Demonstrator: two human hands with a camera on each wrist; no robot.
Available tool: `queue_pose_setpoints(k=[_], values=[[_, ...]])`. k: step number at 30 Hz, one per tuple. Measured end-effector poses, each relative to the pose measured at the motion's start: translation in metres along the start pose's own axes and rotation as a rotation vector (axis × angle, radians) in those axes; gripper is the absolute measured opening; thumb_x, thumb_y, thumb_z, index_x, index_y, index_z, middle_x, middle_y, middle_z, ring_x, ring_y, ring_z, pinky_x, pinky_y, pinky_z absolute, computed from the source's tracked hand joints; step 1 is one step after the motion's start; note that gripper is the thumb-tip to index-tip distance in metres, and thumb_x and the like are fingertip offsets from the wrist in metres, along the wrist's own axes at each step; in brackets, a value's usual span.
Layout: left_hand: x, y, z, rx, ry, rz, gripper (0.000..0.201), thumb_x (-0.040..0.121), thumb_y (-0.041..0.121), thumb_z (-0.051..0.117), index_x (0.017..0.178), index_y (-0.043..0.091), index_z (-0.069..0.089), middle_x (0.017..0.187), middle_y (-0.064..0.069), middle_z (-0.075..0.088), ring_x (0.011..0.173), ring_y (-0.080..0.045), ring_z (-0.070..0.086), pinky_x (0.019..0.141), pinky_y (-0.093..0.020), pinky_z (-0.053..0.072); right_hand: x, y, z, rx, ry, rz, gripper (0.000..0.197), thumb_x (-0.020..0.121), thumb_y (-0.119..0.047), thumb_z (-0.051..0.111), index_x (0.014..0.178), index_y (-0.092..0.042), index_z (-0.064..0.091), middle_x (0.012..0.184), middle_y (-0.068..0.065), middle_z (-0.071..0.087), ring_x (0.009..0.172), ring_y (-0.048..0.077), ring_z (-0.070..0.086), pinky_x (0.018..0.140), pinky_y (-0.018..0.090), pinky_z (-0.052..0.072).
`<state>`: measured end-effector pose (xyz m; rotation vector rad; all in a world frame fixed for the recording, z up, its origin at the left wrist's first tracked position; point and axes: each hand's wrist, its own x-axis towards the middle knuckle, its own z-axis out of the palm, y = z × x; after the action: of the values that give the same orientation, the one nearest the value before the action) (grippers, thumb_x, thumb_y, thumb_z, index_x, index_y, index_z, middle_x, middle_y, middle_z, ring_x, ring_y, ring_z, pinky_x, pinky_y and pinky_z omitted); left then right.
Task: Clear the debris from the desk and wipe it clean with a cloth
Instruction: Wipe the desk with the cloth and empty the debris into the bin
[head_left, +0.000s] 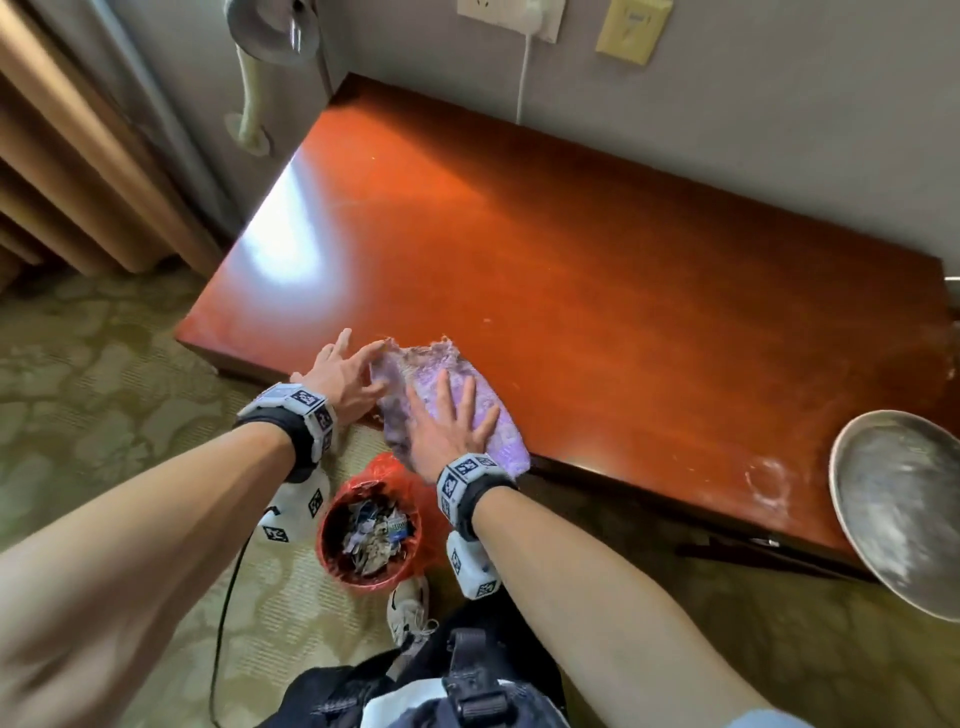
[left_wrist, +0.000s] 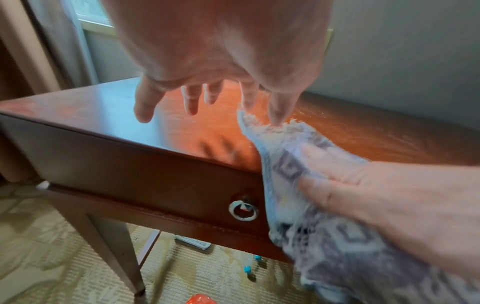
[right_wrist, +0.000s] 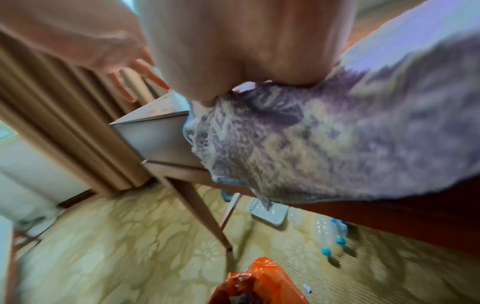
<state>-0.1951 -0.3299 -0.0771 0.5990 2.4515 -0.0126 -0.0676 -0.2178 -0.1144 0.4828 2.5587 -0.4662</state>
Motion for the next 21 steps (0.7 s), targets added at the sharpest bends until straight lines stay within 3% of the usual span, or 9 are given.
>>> queue_pose_setpoints(k=[2, 4, 7, 12, 16, 21], values=[[-0.004, -0.019, 0.002, 0.142, 0.018, 0.054, 0.060, 0.098, 0.044, 0.046, 0.150, 0.044, 0.016, 0.163, -0.004, -0.006, 0.147, -0.035, 0.007, 0.109, -0.063, 0.031, -0.008, -0.019, 0.006, -0.056, -0.074, -0.120, 0.068, 0.099, -0.020, 0.032, 0.153, -0.046, 0.000, 0.160, -0.001, -0.027, 0.144, 0.035, -0.030, 0.107, 0.072, -0.014], [-0.004, -0.037, 0.000, 0.139, 0.026, 0.017, 0.063, 0.098, 0.041, 0.048, 0.151, 0.044, 0.014, 0.162, -0.007, -0.006, 0.147, -0.036, 0.008, 0.110, -0.061, 0.031, -0.008, -0.013, 0.002, -0.021, -0.085, -0.126, 0.056, 0.104, -0.029, 0.024, 0.153, -0.045, 0.003, 0.162, -0.002, -0.020, 0.146, 0.030, -0.026, 0.109, 0.070, -0.013], [-0.002, -0.052, -0.003, -0.037, 0.008, -0.092, 0.069, 0.096, 0.051, 0.047, 0.152, 0.044, 0.007, 0.162, -0.010, -0.005, 0.147, -0.030, 0.012, 0.109, -0.062, 0.031, -0.002, 0.033, -0.016, 0.034, -0.014, 0.085, 0.051, 0.105, -0.040, 0.018, 0.152, -0.047, 0.000, 0.163, -0.004, -0.018, 0.148, 0.028, -0.022, 0.112, 0.068, -0.009], [-0.006, -0.048, 0.013, -0.111, -0.017, -0.085, 0.066, 0.096, 0.054, 0.046, 0.151, 0.045, 0.011, 0.162, -0.004, -0.004, 0.148, -0.026, 0.010, 0.107, -0.067, 0.027, 0.013, 0.102, -0.046, 0.078, 0.022, 0.352, 0.055, 0.105, -0.041, 0.020, 0.152, -0.047, -0.009, 0.160, -0.002, -0.027, 0.146, 0.030, -0.027, 0.112, 0.068, -0.009], [-0.008, -0.044, 0.027, -0.119, -0.043, -0.076, 0.066, 0.096, 0.054, 0.044, 0.151, 0.045, 0.010, 0.163, -0.002, -0.006, 0.149, -0.025, 0.000, 0.109, -0.067, 0.023, 0.039, 0.075, -0.047, 0.098, 0.073, 0.366, 0.057, 0.105, -0.039, 0.022, 0.152, -0.046, -0.010, 0.159, 0.000, -0.028, 0.145, 0.033, -0.028, 0.111, 0.068, -0.012], [-0.017, -0.065, 0.030, -0.184, 0.020, -0.158, 0.065, 0.096, 0.050, 0.045, 0.152, 0.042, 0.013, 0.162, -0.002, -0.003, 0.148, -0.025, 0.007, 0.105, -0.065, 0.029, 0.049, -0.008, -0.017, -0.053, 0.068, 0.094, 0.055, 0.104, -0.047, 0.019, 0.153, -0.046, -0.006, 0.161, -0.001, -0.025, 0.145, 0.032, -0.028, 0.110, 0.067, -0.015]])
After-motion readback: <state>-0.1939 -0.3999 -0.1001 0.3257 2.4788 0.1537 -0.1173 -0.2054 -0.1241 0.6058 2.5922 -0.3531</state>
